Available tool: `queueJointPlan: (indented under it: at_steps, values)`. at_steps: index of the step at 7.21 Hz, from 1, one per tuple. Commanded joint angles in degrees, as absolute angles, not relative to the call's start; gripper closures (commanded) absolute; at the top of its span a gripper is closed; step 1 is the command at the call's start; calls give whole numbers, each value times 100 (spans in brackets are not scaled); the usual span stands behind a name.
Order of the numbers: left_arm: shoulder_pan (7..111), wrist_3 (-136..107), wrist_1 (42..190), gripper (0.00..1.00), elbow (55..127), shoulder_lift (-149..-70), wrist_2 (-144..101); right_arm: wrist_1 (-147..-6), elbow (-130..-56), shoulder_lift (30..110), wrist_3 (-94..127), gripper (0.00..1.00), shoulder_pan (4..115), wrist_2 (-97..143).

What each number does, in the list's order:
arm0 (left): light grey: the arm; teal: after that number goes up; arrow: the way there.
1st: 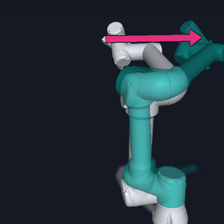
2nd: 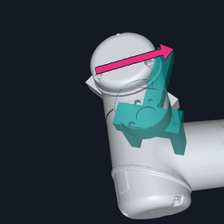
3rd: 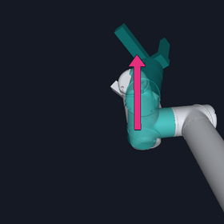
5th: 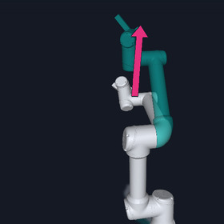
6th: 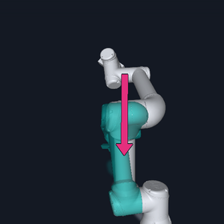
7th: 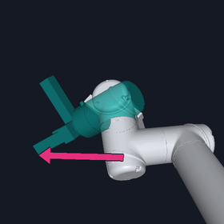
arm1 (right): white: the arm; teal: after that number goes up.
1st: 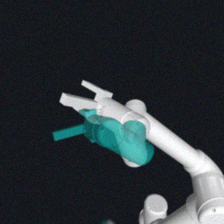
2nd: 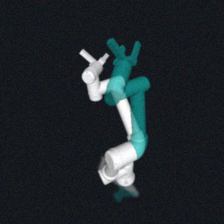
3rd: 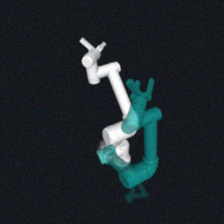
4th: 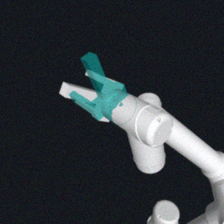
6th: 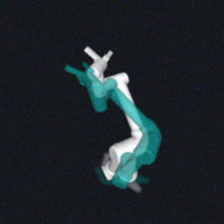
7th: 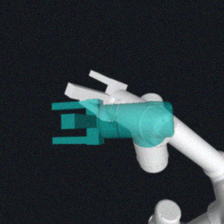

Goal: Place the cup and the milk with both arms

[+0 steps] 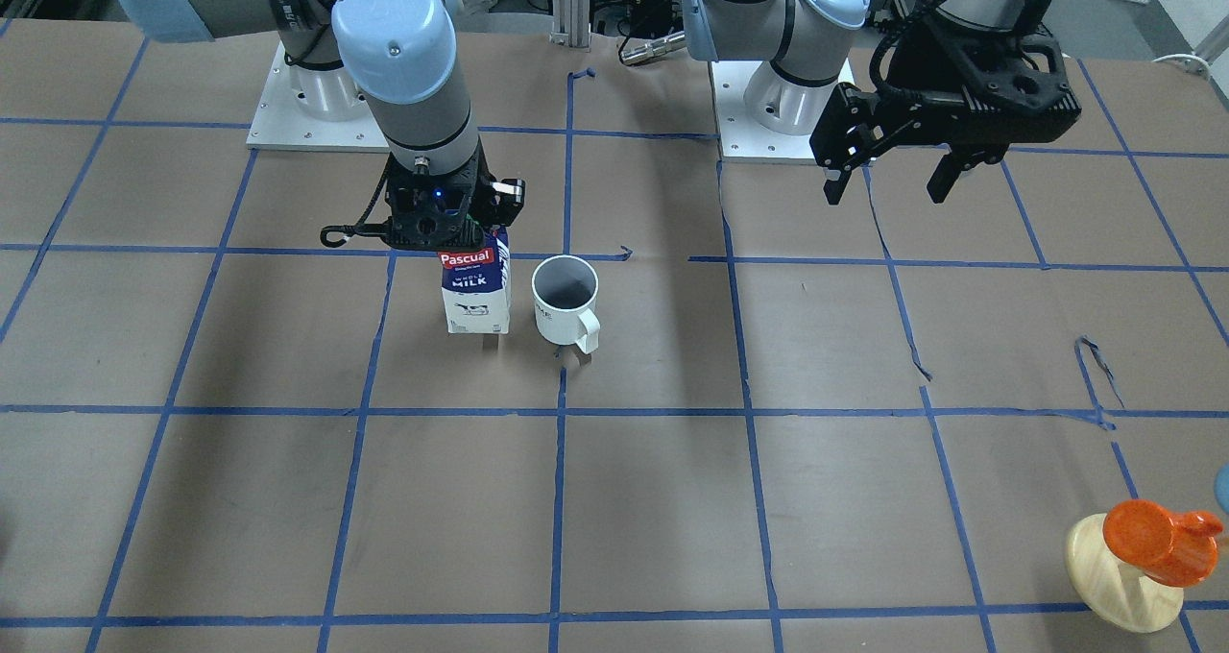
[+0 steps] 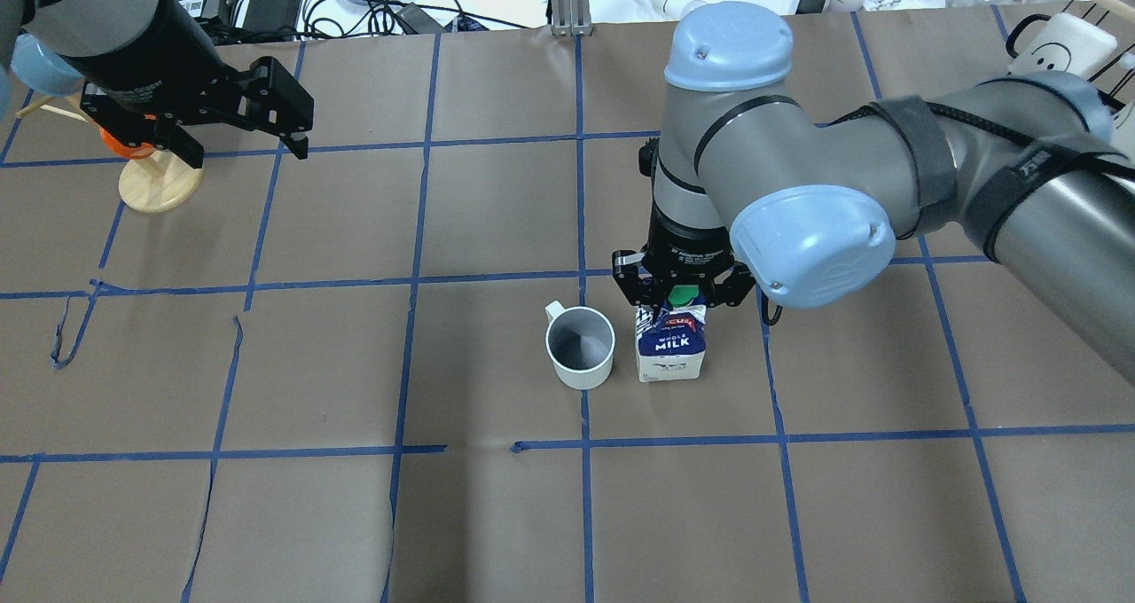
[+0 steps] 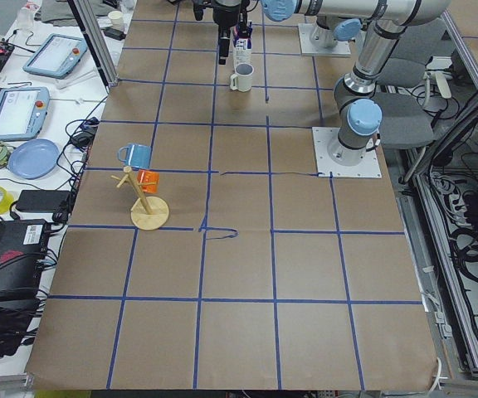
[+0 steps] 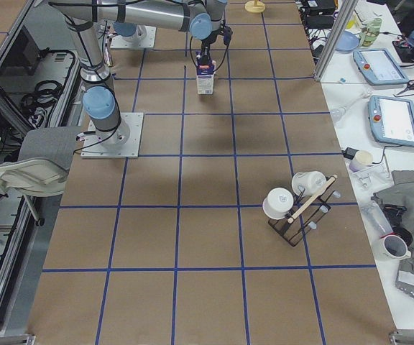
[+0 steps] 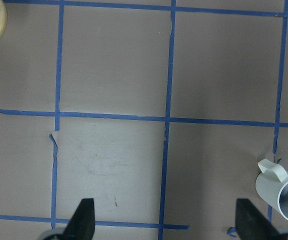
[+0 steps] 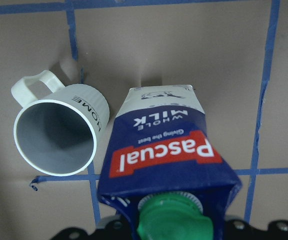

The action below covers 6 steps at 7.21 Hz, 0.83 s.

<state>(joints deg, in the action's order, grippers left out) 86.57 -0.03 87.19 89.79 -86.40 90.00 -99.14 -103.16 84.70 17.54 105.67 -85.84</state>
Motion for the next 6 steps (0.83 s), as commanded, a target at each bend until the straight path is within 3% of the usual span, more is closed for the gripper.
queueJointPlan:
  at_steps: [1, 2, 3, 4, 5, 6]
  values:
    - [8657, -9, 8719, 0, 8982, -8649, 8982, -10107, -10424, 8447, 1819, 67, 10591, -8587]
    - [8657, -9, 8719, 0, 8982, -8648, 8974, -10116, -10450, 8438, 1819, 63, 10591, -8587]
    - [8657, -9, 8719, 0, 8982, -8648, 8974, -10116, -10459, 8429, 1811, 33, 10591, -8596]
    - [8657, -9, 8719, 0, 8982, -8648, 8974, -10108, -10459, 8429, 1793, 24, 10591, -8604]
    - [8657, -9, 8719, 0, 8991, -8648, 8965, -10116, -10450, 8429, 1776, 6, 10591, -8657]
    - [8657, -9, 8719, 0, 8991, -8640, 8982, -10108, -10389, 8429, 1749, 0, 10556, -8675]
